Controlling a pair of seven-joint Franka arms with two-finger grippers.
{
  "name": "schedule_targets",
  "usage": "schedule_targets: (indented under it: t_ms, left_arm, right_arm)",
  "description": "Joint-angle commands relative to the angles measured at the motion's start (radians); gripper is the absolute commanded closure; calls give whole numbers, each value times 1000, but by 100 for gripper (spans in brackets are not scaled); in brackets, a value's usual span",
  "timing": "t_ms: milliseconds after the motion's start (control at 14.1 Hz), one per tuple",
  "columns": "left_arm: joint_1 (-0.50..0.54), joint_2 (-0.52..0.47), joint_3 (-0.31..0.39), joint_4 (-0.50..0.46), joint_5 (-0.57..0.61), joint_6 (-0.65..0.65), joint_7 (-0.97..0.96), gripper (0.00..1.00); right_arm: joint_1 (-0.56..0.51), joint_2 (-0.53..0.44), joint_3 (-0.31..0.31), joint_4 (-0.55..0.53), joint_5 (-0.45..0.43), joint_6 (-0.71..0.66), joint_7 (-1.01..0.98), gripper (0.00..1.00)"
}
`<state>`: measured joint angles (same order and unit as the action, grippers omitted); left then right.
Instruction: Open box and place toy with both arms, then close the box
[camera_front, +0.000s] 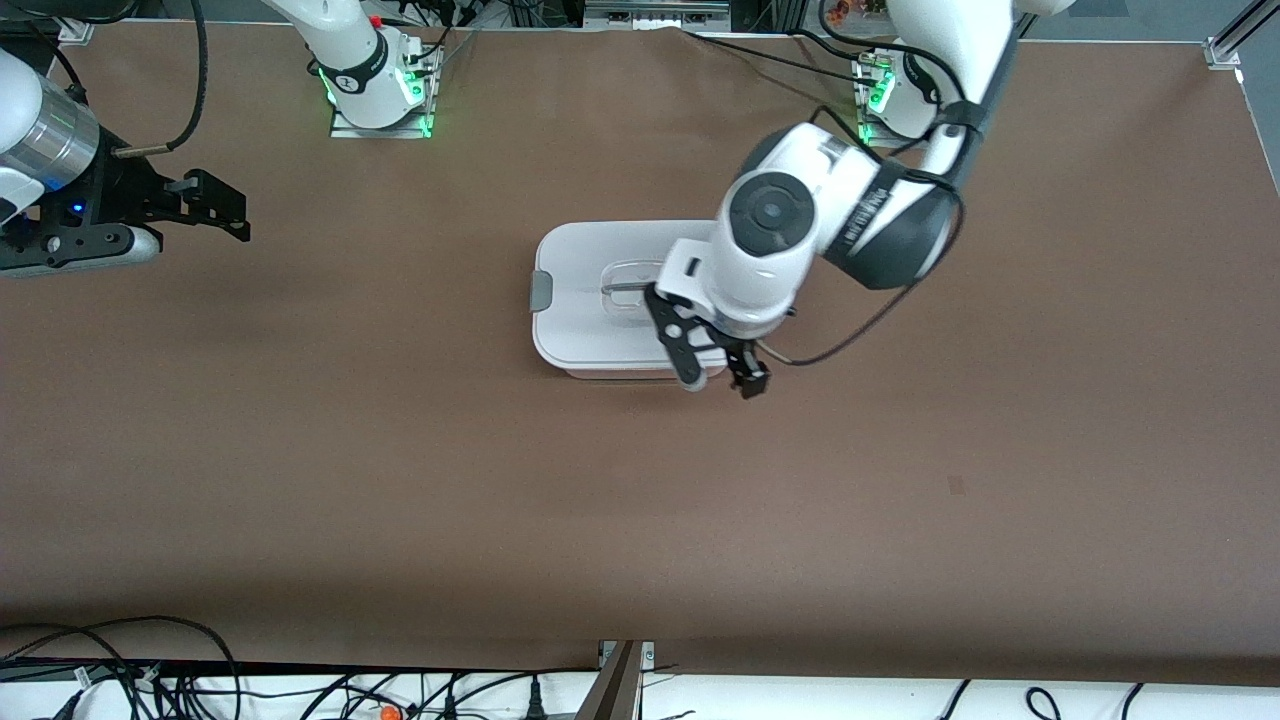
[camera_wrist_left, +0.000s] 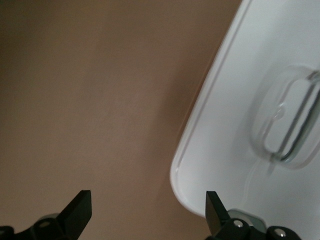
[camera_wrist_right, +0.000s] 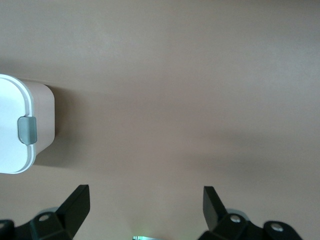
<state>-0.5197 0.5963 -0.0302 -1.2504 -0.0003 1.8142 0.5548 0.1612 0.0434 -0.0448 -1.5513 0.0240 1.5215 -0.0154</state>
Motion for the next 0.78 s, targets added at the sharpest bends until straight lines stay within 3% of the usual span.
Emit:
schedule_targets:
  t_ms: [0, 213, 709]
  left_arm:
    - [81, -12, -10, 9, 6, -38, -3, 0]
    - [211, -41, -7, 11, -7, -49, -1, 0]
    - [371, -196, 55, -64, 34, -53, -25, 0]
  right_arm:
    - [-9, 10, 11, 25, -7, -9, 8, 0]
    - [-9, 10, 11, 25, -7, -9, 8, 0]
    - [-9, 10, 11, 25, -7, -9, 8, 0]
